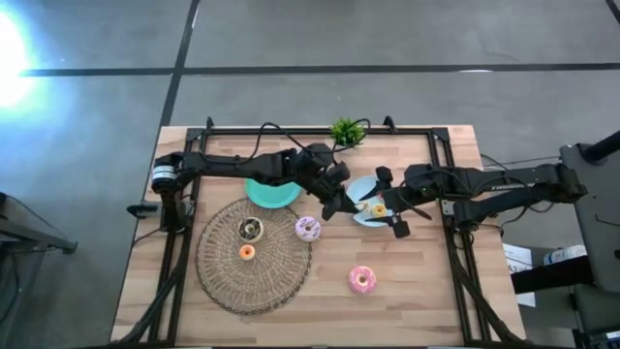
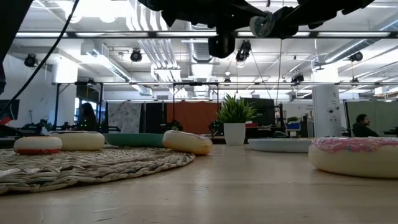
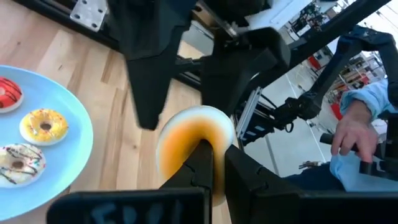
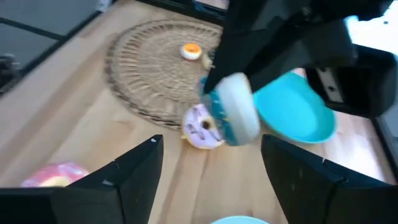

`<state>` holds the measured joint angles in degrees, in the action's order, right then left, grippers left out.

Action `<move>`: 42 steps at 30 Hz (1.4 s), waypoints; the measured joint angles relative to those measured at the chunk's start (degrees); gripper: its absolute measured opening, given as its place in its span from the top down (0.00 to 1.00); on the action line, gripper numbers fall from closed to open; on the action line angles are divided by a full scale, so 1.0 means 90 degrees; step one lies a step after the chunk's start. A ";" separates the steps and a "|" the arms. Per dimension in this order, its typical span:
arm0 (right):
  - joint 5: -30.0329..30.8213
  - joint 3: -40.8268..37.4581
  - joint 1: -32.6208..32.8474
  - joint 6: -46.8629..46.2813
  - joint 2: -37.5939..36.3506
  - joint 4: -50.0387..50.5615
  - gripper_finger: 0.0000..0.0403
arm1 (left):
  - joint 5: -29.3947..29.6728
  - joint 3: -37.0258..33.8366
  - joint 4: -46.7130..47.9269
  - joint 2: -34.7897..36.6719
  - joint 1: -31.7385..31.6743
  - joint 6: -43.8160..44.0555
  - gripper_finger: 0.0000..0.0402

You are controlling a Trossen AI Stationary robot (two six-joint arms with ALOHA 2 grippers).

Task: Pick & Place donuts
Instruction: Put the small blue donut into the blue plate

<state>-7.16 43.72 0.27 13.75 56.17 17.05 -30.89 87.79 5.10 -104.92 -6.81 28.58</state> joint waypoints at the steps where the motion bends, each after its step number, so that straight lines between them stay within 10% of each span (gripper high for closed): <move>1: 0.0079 0.0000 0.0000 0.0000 0.0008 -0.0021 0.34 | -0.0003 0.0000 -0.0010 0.0000 0.0000 0.0000 1.00; 24: 0.0311 0.0000 0.0029 0.0088 0.0013 -0.0116 0.51 | 0.0158 -0.0007 -0.0068 -0.0178 -0.0100 0.0018 1.00; 42: 0.0328 0.0010 0.0022 -0.0621 0.0018 0.0186 0.88 | 0.0338 -0.0015 -0.0354 -0.0308 -0.0089 0.0364 1.00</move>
<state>-4.21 43.81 0.47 8.16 56.34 18.73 -27.85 87.66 1.91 -107.70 -7.61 31.85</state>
